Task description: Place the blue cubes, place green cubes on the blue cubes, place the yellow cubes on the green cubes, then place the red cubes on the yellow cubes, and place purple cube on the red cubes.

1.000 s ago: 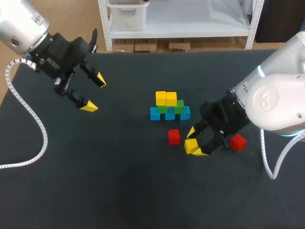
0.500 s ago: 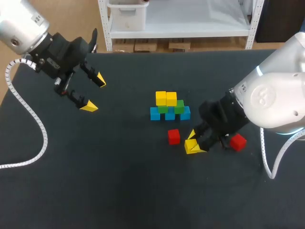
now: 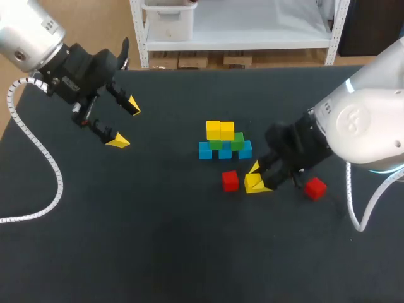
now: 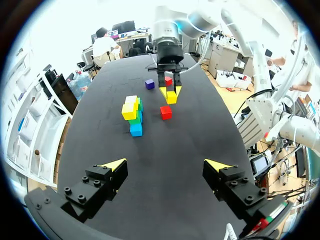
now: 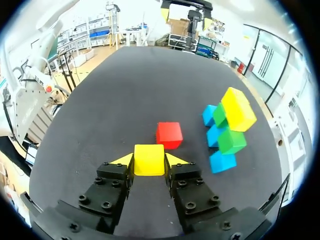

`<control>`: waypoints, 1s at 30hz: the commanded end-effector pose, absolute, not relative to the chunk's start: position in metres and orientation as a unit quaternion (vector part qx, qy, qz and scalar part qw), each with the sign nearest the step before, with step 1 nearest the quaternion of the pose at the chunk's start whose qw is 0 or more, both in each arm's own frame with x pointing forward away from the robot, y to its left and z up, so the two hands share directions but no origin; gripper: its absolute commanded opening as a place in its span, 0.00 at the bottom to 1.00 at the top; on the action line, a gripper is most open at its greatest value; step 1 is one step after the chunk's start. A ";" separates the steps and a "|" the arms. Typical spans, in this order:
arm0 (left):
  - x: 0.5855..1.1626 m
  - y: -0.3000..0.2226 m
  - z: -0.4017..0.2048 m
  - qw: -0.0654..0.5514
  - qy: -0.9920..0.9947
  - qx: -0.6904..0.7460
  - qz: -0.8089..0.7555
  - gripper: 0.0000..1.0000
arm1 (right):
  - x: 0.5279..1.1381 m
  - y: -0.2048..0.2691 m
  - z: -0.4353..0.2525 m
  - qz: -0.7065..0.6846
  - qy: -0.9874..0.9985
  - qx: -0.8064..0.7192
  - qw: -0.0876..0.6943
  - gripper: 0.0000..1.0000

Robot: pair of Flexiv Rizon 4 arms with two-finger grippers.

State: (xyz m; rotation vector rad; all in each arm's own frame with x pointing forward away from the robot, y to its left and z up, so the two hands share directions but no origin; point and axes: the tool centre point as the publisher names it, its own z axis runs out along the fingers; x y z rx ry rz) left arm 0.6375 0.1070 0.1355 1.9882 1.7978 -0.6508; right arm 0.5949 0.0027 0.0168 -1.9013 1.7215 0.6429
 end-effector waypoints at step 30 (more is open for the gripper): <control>0.639 0.107 0.135 0.190 0.639 0.709 -0.232 1.00 | 0.667 -0.021 0.073 0.210 0.673 -0.642 0.300 0.00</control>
